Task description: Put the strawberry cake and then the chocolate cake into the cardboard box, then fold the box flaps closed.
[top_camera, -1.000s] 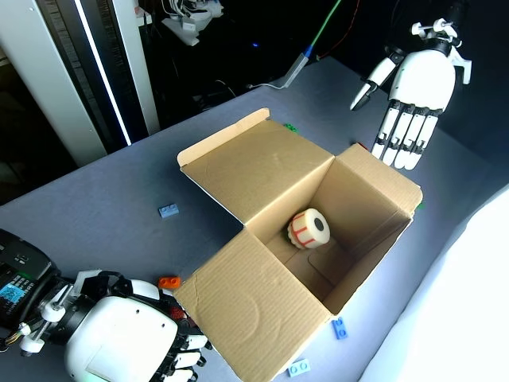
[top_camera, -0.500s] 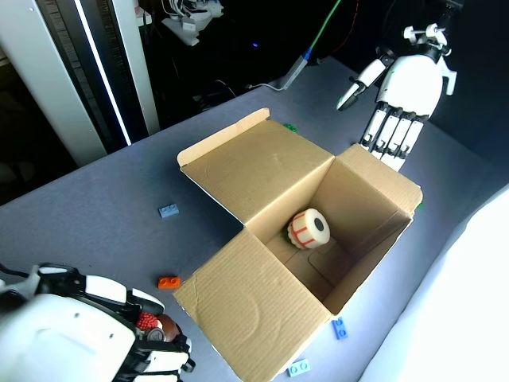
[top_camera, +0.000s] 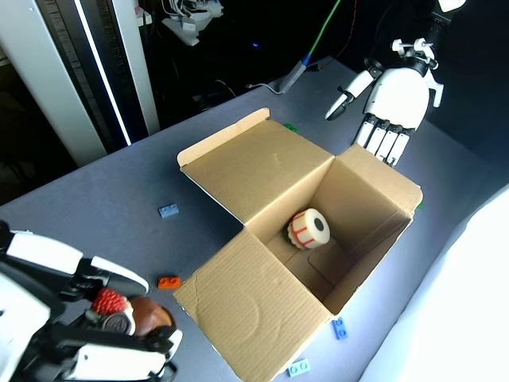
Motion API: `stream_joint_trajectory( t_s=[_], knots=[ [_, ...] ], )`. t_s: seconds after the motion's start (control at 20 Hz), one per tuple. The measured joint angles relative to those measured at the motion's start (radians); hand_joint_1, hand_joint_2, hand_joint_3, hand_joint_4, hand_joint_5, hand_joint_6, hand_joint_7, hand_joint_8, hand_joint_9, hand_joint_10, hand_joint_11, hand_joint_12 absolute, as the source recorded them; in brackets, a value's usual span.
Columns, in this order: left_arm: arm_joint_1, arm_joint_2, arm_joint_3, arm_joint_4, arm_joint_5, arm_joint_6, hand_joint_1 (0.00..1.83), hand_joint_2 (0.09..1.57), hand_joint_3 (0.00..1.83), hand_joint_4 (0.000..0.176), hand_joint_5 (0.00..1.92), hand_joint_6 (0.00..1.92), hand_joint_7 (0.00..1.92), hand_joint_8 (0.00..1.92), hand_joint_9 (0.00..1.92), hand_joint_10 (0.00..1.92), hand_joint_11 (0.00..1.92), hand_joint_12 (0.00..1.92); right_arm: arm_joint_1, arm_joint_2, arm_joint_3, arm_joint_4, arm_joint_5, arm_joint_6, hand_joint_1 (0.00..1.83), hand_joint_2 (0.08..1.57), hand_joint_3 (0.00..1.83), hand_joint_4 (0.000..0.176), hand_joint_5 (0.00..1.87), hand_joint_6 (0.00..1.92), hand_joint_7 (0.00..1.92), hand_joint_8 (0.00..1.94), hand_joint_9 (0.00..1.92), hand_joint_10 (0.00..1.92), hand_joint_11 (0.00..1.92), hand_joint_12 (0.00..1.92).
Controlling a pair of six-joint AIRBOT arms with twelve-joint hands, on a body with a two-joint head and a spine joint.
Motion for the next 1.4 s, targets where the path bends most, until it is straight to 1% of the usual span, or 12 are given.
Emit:
stream_joint_trajectory(
  t_s=[0.05, 0.15, 0.3, 0.4, 0.45, 0.5, 0.65, 0.75, 0.85, 1.05, 1.25, 1.4],
  knots=[
    [0.000, 0.000, 0.000, 0.000, 0.001, 0.000, 0.00, 1.26, 0.00, 0.000, 0.05, 0.00, 0.07, 0.00, 0.06, 0.01, 0.00, 0.33, 0.015, -0.007, -0.003, -0.022, 0.000, 0.002, 1.18, 1.22, 0.00, 0.000, 0.71, 1.29, 0.85, 1.34, 0.61, 1.32, 0.27, 1.74],
    [0.000, 0.000, -0.003, 0.000, 0.001, 0.000, 0.00, 1.26, 0.00, 0.000, 0.05, 0.00, 0.07, 0.00, 0.07, 0.01, 0.00, 0.39, 0.031, -0.039, -0.004, -0.105, 0.035, 0.002, 1.33, 1.21, 0.00, 0.000, 0.71, 1.27, 0.86, 1.29, 0.70, 1.50, 0.26, 1.74],
    [0.000, -0.002, -0.004, 0.000, -0.002, 0.009, 0.00, 1.25, 0.00, 0.000, 0.05, 0.00, 0.07, 0.00, 0.07, 0.00, 0.00, 0.39, 0.039, -0.090, -0.006, -0.152, 0.086, 0.004, 1.33, 1.20, 0.00, 0.000, 0.78, 1.29, 0.85, 1.23, 0.71, 1.46, 0.28, 1.70],
    [0.000, -0.002, -0.004, 0.002, -0.002, 0.013, 0.00, 1.24, 0.00, 0.000, 0.06, 0.00, 0.08, 0.00, 0.07, 0.00, 0.00, 0.39, 0.039, -0.117, -0.006, -0.221, 0.115, 0.005, 1.18, 1.21, 0.00, 0.010, 0.81, 1.21, 0.81, 1.35, 0.59, 1.36, 0.23, 1.76],
    [0.000, -0.002, -0.004, 0.002, -0.002, 0.013, 0.00, 1.25, 0.00, 0.001, 0.04, 0.00, 0.06, 0.00, 0.05, 0.00, 0.00, 0.34, 0.039, -0.139, -0.003, -0.275, 0.147, 0.005, 1.17, 1.21, 0.00, 0.002, 0.80, 1.21, 0.82, 1.35, 0.60, 1.38, 0.23, 1.78],
    [0.000, -0.002, -0.004, 0.001, -0.002, 0.014, 0.00, 1.25, 0.00, 0.003, 0.05, 0.01, 0.06, 0.00, 0.06, 0.00, 0.00, 0.33, 0.039, -0.163, 0.000, -0.290, 0.180, 0.005, 1.30, 1.21, 0.00, 0.000, 0.75, 1.25, 0.83, 1.32, 0.67, 1.50, 0.22, 1.77],
    [0.000, -0.002, -0.004, 0.000, -0.002, 0.015, 0.00, 1.25, 0.00, 0.000, 0.05, 0.00, 0.07, 0.00, 0.08, 0.01, 0.00, 0.41, 0.041, -0.232, 0.031, -0.295, 0.242, -0.006, 1.33, 1.20, 0.00, 0.000, 0.76, 1.27, 0.86, 1.23, 0.72, 1.48, 0.25, 1.77],
    [0.000, -0.002, -0.003, 0.002, -0.002, 0.015, 0.00, 1.26, 0.00, 0.000, 0.04, 0.00, 0.06, 0.00, 0.07, 0.00, 0.00, 0.36, 0.040, -0.286, 0.066, -0.292, 0.249, -0.021, 1.34, 1.22, 0.00, 0.000, 0.68, 1.26, 0.85, 1.30, 0.70, 1.57, 0.25, 1.85],
    [0.000, -0.004, -0.003, -0.001, -0.002, 0.015, 0.00, 1.25, 0.00, 0.000, 0.06, 0.01, 0.08, 0.01, 0.08, 0.01, 0.00, 0.40, 0.021, -0.333, 0.103, -0.291, 0.258, -0.022, 1.18, 1.22, 0.00, 0.000, 0.76, 1.23, 0.84, 1.36, 0.58, 1.42, 0.23, 1.84],
    [0.000, -0.006, -0.003, 0.002, 0.000, 0.015, 0.00, 1.25, 0.00, 0.005, 0.07, 0.00, 0.08, 0.00, 0.07, 0.00, 0.00, 0.39, -0.025, -0.417, 0.176, -0.272, 0.235, -0.061, 1.18, 1.20, 0.00, 0.000, 0.81, 1.15, 0.84, 1.35, 0.61, 1.30, 0.24, 1.73],
    [0.000, -0.006, -0.003, 0.002, 0.001, 0.015, 0.00, 1.23, 0.00, 0.015, 0.07, 0.00, 0.11, 0.00, 0.10, 0.01, 0.00, 0.51, -0.066, -0.449, 0.220, -0.264, 0.233, -0.079, 1.19, 1.21, 0.00, 0.000, 0.81, 1.09, 0.83, 1.41, 0.55, 1.33, 0.18, 1.85],
    [-0.001, -0.006, -0.004, -0.001, 0.002, 0.015, 0.00, 1.22, 0.00, 0.006, 0.06, 0.00, 0.11, 0.00, 0.10, 0.00, 0.00, 0.52, -0.085, -0.459, 0.235, -0.261, 0.262, -0.096, 1.18, 1.20, 0.00, 0.000, 0.85, 1.07, 0.81, 1.36, 0.58, 1.16, 0.18, 1.78]
  ],
)
